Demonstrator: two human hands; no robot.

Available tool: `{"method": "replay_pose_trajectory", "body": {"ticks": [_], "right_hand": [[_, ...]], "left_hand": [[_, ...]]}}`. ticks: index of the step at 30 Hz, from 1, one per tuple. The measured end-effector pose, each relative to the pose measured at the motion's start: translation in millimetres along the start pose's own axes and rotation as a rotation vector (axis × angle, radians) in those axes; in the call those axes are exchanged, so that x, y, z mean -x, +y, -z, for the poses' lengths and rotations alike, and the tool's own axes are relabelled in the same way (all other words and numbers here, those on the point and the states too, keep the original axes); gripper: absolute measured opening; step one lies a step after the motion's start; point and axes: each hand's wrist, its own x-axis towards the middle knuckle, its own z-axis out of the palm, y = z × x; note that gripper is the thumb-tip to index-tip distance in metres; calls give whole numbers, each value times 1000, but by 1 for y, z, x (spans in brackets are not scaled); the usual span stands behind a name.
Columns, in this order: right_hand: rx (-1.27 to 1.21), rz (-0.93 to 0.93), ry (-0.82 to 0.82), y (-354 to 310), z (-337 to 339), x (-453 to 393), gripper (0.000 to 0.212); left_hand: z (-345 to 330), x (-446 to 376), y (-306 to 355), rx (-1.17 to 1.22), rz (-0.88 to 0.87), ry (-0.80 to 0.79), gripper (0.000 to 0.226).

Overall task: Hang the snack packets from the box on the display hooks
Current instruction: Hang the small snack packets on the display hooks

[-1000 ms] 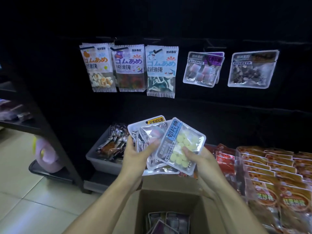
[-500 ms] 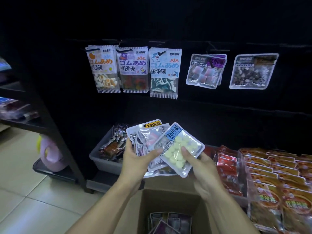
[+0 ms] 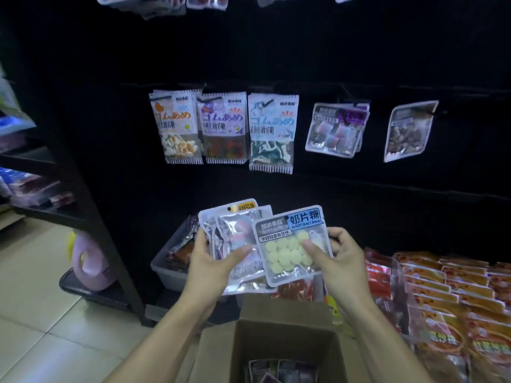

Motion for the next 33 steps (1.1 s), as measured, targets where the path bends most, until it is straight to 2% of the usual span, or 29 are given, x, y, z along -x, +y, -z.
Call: {"method": "replay_pose_trajectory", "body": {"ticks": [2,6,9,10,13,15,16,17,21,24,28,31,33], "right_hand": [[1,60,26,-22,-2,-5,20],[-64,176,41,-88,-14,-30,14],[-114,289,80,-155,-33,-58,13],[-128,330,111,-178,-42,-71,13],[-155,427,214,-243,-66,-114,16],[-179,429,236,-283,-79,-137,17],[-185,437,243,-301,-83,-146,17],[-189,452,254,-317,-87,-153,17],[-184,492,303,-361,-95,-177,18],[-127,467,351,-374,-100,-188,19],[-119,445,362,-376,-105,-194,23],[-128,430,364,-376,-107,-196,20],[-118,427,369,-375,-107,-198,21]], "left_hand": [[-1,0,9,4,0,11,63],[-9,-12,38,41,-14,7,109],[-16,-34,70,22,-74,-18,119],[-21,-29,95,31,-105,-41,117],[-29,-31,152,124,-207,-75,88],[-31,-39,176,129,-223,-70,107],[-31,-42,186,130,-236,-62,109],[-32,-48,192,132,-256,-50,103],[-32,-59,208,198,-318,-92,53],[-33,-52,212,236,-306,-139,48],[-32,-48,210,223,-301,-91,75],[-33,-44,212,216,-259,-71,108],[-31,-42,214,222,-231,-60,111]]}}
